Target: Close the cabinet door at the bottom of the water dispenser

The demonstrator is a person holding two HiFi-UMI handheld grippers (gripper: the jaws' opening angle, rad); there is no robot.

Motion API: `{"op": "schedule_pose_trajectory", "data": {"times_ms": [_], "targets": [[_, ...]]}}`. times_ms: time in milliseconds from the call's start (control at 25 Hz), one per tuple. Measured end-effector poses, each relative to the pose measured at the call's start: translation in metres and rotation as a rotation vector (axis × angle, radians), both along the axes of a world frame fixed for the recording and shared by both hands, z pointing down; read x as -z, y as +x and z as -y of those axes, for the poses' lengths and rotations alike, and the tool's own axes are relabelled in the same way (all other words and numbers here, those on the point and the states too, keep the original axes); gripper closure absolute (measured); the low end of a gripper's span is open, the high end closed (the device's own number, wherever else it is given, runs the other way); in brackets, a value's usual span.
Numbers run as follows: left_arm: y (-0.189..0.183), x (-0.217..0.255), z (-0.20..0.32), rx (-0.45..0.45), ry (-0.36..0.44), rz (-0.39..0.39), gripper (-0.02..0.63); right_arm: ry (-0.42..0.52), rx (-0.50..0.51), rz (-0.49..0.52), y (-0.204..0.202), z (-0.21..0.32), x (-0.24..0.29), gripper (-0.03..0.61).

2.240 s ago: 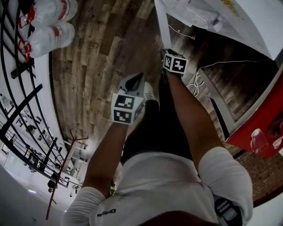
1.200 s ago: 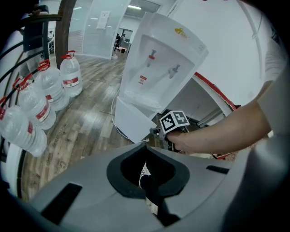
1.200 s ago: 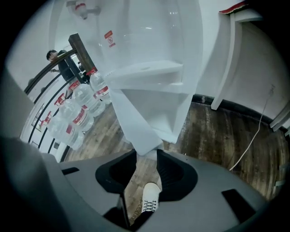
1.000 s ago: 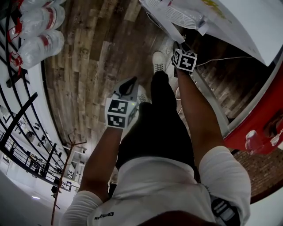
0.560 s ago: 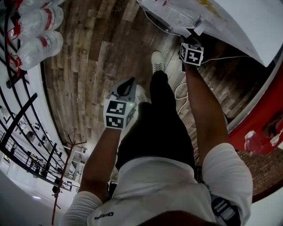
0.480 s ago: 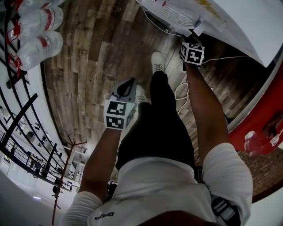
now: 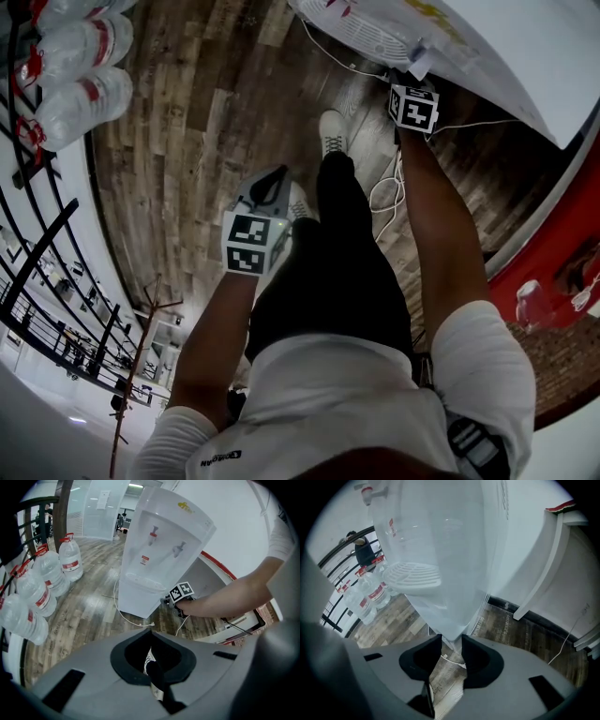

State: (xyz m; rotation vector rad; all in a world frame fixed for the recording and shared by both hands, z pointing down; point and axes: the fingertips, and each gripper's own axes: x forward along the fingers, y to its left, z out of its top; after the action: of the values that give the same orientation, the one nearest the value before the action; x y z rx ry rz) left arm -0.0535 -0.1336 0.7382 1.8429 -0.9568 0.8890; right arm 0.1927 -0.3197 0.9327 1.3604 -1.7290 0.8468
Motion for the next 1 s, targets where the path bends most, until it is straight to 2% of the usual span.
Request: {"op": "schedule_pose_trajectory", "data": {"times_ms": [440,800,1000], "targets": [[-0.001,0.000,0.004,0.008,0.001,0.005,0.617,0.025,-0.009,-0.052,0.016,0.018,0.003,0.439],[-0.002,0.004,0.005,0.015,0.013,0.007,0.617,0.016,0.008,-0.050,0.012,0.015,0.006,0.440],[-0.011,0.017,0.009,0.026,0.051,0.012,0.617,0.018,0.022,-0.061,0.006,0.003,0.022,0.440]]}}
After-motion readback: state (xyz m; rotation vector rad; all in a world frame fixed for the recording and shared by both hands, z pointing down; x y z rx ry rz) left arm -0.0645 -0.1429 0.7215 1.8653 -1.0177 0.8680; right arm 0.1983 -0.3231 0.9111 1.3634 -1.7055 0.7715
